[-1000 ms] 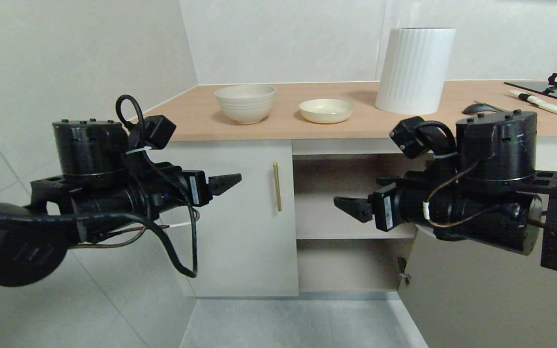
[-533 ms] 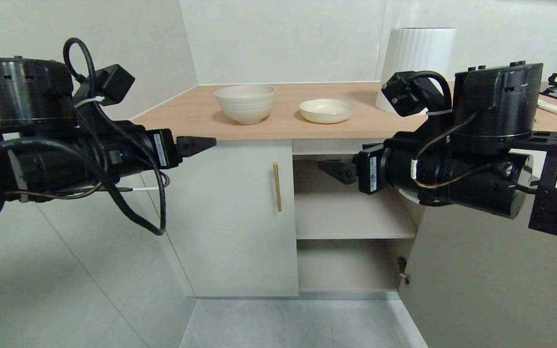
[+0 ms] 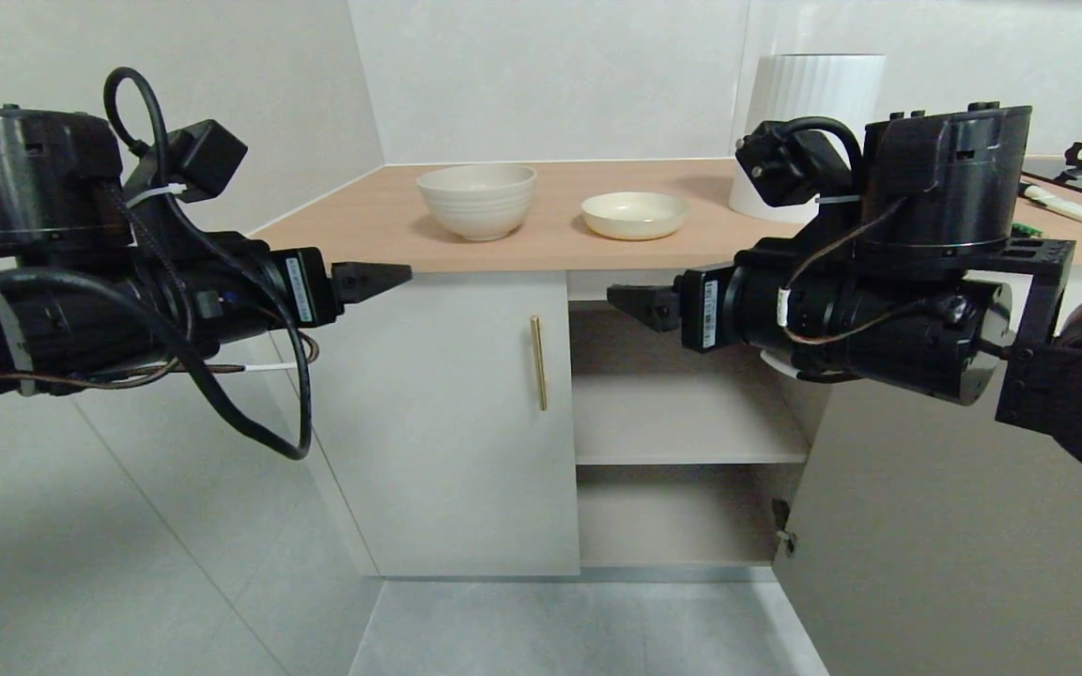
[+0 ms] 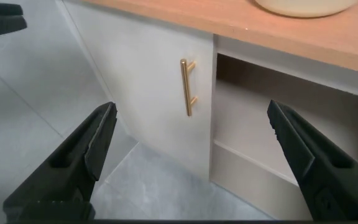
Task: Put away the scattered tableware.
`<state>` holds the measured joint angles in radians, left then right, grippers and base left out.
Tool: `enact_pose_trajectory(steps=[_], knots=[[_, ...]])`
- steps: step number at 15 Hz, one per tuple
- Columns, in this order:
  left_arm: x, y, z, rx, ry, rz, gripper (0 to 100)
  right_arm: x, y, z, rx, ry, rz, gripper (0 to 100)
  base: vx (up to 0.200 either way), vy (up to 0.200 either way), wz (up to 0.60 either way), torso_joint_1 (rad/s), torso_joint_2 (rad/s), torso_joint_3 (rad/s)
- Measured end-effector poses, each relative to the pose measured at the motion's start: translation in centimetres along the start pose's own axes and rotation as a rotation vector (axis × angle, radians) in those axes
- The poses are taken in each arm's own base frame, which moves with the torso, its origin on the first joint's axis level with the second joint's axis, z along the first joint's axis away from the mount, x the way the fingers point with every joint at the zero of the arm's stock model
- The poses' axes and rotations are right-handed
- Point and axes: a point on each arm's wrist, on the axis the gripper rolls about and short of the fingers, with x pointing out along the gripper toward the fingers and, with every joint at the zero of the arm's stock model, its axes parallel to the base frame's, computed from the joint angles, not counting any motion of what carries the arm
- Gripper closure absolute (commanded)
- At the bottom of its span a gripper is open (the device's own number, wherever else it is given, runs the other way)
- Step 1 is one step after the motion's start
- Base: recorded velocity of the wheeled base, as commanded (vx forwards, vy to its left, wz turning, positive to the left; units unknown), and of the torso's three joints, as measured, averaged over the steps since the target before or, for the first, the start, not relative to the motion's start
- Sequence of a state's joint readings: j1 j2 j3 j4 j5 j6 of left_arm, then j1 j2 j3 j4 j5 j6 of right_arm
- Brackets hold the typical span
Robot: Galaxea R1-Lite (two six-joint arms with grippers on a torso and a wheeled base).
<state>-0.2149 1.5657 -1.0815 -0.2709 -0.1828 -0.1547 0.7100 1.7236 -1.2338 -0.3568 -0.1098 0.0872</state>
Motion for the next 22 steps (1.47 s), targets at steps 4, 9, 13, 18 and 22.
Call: enact_pose_trajectory(steps=[4, 9, 13, 18, 22], knots=[[-0.3, 0.1, 0.2, 0.002, -0.009, 0.005, 0, 0.0, 0.6, -0.3, -0.005, 0.019, 0.019, 0, 0.150, 0.000, 0.00, -0.004, 0.00, 0.002], [-1.0, 0.1, 0.3, 0.003, -0.019, 0.006, 0, -1.1, 0.9, 0.1, -0.007, 0.027, 0.021, 0, 0.040, 0.000, 0.00, 0.000, 0.00, 0.000], [-2.6, -0.5, 0.5, 0.009, -0.030, -0.094, 0, -3.0, 3.0, 0.6, 0.063, 0.042, -0.012, 0, 0.000, 0.000, 0.00, 0.000, 0.00, 0.000], [-3.2, -0.7, 0.6, 0.022, -0.037, -0.101, 0, -2.9, 3.7, 1.4, 0.047, 0.014, -0.065, 0, 0.000, 0.040, 0.00, 0.000, 0.00, 0.001], [-2.9, -0.6, 0.6, 0.027, -0.033, -0.100, 0, -2.6, 3.7, 1.1, 0.046, 0.023, -0.070, 0, 0.000, 0.100, 0.00, -0.002, 0.00, 0.001]])
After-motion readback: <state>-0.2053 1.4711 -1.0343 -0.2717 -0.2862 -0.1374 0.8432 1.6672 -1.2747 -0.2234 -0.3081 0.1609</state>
